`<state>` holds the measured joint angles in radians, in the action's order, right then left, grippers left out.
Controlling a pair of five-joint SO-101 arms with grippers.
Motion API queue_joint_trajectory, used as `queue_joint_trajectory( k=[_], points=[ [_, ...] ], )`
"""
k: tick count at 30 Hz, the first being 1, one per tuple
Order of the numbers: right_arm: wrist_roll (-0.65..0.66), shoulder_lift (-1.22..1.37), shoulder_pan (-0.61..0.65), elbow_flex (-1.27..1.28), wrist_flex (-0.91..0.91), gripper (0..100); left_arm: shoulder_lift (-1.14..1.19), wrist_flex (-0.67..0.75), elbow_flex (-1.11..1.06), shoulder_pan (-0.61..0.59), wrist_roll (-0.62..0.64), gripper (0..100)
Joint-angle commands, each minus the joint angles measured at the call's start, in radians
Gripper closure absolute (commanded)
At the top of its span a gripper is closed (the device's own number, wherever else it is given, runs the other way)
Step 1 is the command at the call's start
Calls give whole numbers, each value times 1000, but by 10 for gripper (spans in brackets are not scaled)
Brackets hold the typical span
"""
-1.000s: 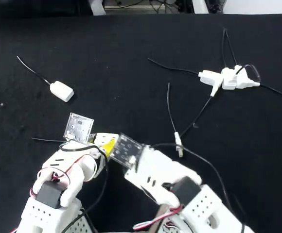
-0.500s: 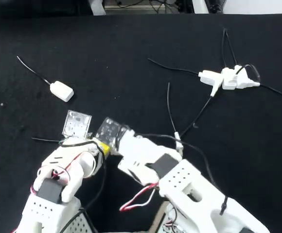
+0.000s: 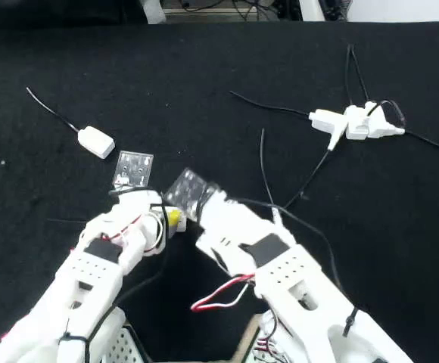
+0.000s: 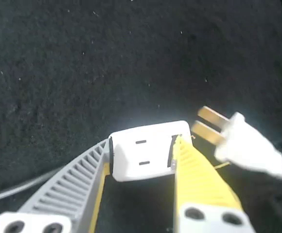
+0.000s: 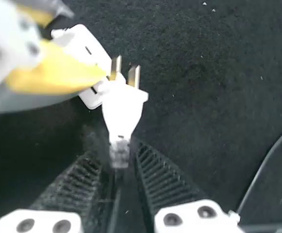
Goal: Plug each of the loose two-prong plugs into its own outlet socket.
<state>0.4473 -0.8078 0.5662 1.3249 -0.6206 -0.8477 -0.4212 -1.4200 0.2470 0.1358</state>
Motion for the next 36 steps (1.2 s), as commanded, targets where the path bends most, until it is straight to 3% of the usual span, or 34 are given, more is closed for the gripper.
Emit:
queue_joint_trajectory(
  k=[1, 10, 14, 18, 24, 36],
  points=[
    [41, 7, -57, 16, 71, 987, 64, 54, 53, -2, 14, 793],
    [-12, 231, -152, -199, -89, 987, 64, 49, 53, -2, 14, 794],
    [-12, 394, -147, -292, -86, 973, 64, 48, 51, -7, 14, 794],
    [-6, 516, -150, -397, -74, 884, 64, 48, 51, -2, 14, 794],
    [-6, 667, -153, -486, 31, 880, 64, 46, 53, -2, 14, 794],
    [-5, 670, -153, -496, 2, 929, 64, 46, 53, -2, 14, 794]
  ],
)
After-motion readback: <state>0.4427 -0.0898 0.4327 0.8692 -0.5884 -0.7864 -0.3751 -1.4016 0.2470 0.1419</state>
